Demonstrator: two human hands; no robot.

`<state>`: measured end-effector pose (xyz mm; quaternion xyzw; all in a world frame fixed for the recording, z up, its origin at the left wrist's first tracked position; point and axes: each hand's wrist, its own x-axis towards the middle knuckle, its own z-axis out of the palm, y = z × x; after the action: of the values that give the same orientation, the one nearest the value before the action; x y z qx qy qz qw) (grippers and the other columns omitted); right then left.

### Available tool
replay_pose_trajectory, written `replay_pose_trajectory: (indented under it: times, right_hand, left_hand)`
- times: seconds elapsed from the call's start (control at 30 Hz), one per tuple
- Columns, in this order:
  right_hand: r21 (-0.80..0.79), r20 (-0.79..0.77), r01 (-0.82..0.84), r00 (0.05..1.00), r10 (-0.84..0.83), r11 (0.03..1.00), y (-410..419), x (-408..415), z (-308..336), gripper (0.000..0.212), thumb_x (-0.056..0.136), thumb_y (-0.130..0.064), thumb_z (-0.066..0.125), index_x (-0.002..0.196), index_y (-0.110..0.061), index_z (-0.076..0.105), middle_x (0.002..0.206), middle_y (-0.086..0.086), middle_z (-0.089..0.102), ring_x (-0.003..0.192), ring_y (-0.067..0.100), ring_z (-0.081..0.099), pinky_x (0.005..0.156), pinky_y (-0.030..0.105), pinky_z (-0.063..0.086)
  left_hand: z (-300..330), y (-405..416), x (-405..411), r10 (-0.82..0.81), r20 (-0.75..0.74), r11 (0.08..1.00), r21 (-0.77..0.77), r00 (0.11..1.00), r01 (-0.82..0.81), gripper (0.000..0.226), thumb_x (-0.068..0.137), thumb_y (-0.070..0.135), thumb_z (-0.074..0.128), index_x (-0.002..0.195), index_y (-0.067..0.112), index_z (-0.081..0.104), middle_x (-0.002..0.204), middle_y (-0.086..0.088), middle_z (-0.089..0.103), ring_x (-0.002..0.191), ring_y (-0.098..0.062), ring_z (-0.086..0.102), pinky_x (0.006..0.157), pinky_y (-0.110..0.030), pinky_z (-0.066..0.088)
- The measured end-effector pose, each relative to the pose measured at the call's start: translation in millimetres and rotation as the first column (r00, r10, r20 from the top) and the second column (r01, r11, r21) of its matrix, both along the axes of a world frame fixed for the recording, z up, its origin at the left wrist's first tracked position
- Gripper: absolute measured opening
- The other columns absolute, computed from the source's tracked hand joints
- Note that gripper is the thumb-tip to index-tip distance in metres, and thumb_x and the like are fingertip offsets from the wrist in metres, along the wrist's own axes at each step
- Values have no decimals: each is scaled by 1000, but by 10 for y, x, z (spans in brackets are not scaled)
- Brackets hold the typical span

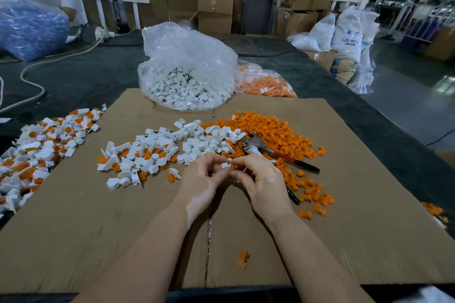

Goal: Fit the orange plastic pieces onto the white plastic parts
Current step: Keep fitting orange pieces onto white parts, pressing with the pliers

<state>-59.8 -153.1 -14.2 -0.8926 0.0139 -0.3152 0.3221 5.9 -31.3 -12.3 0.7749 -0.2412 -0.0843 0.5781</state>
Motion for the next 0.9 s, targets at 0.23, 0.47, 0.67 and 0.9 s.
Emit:
replay_pose_trajectory:
  times: [0.23,0.47,0.67,0.9]
  right_hand:
    - [-40,-28,-20,999,18,999,-4,-10,-2,20,82,-10,68,101,-11,70,88,-2,62,82,9,55,77,26,48]
    - [-134,94,232,971,-221,963,-33,-31,10,21,80,-14,70,100,-8,68,93,4,66,91,22,60,84,35,42]
    - [-389,-430,534,615,-661,750,-305,-52,129,62,89,-47,48,139,-16,33,144,7,37,135,27,26,110,51,12]
    - [-415,-663,366,506,-552,833,-429,17,257,59,86,-52,46,133,-18,37,145,6,29,134,29,24,108,59,5]
  left_hand:
    - [-19,-3,24,18,24,999,43,1000,-19,8,87,15,63,95,13,63,71,-9,59,62,-12,49,56,-20,36]
    - [-20,-24,32,32,-5,999,14,999,-32,7,87,14,63,94,13,63,70,-12,61,64,-20,56,62,-23,43]
    - [-35,-38,55,31,13,999,33,999,-31,5,88,13,62,93,15,61,65,-1,52,58,-8,45,53,-10,34]
    - [-50,-36,70,17,7,1000,17,1000,-17,4,88,13,62,92,15,62,62,0,51,54,-3,44,51,-10,33]
